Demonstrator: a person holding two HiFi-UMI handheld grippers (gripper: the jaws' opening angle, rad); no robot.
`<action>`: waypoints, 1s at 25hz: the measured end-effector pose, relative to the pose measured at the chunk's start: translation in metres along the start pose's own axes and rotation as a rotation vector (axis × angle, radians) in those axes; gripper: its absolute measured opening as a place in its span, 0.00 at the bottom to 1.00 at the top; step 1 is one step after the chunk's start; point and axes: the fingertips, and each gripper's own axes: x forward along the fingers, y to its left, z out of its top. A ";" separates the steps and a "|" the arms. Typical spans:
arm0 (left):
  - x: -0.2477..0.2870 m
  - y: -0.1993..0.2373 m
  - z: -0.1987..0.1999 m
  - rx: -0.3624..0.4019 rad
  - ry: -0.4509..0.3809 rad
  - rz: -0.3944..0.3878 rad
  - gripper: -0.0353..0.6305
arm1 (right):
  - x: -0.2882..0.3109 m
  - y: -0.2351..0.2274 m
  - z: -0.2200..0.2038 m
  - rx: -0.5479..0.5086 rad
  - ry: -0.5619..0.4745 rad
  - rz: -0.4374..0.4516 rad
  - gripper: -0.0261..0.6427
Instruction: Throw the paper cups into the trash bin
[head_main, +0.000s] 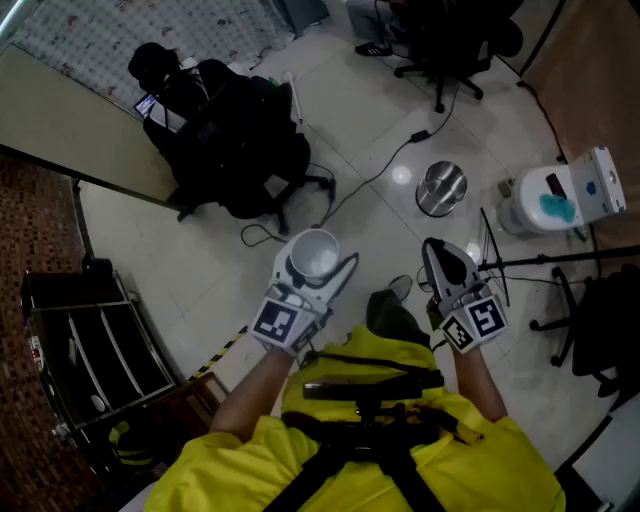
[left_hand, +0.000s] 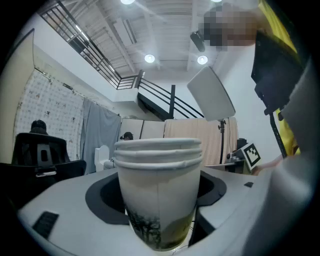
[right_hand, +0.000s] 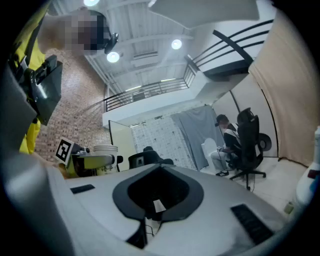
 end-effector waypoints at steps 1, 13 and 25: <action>0.021 0.007 0.008 0.006 -0.005 -0.006 0.56 | 0.010 -0.019 0.010 -0.002 0.003 -0.006 0.05; 0.315 0.067 0.023 0.006 0.079 -0.233 0.56 | 0.064 -0.270 0.078 0.052 -0.013 -0.319 0.05; 0.607 0.053 -0.072 0.097 0.235 -0.575 0.56 | 0.105 -0.496 0.052 0.044 -0.040 -0.710 0.05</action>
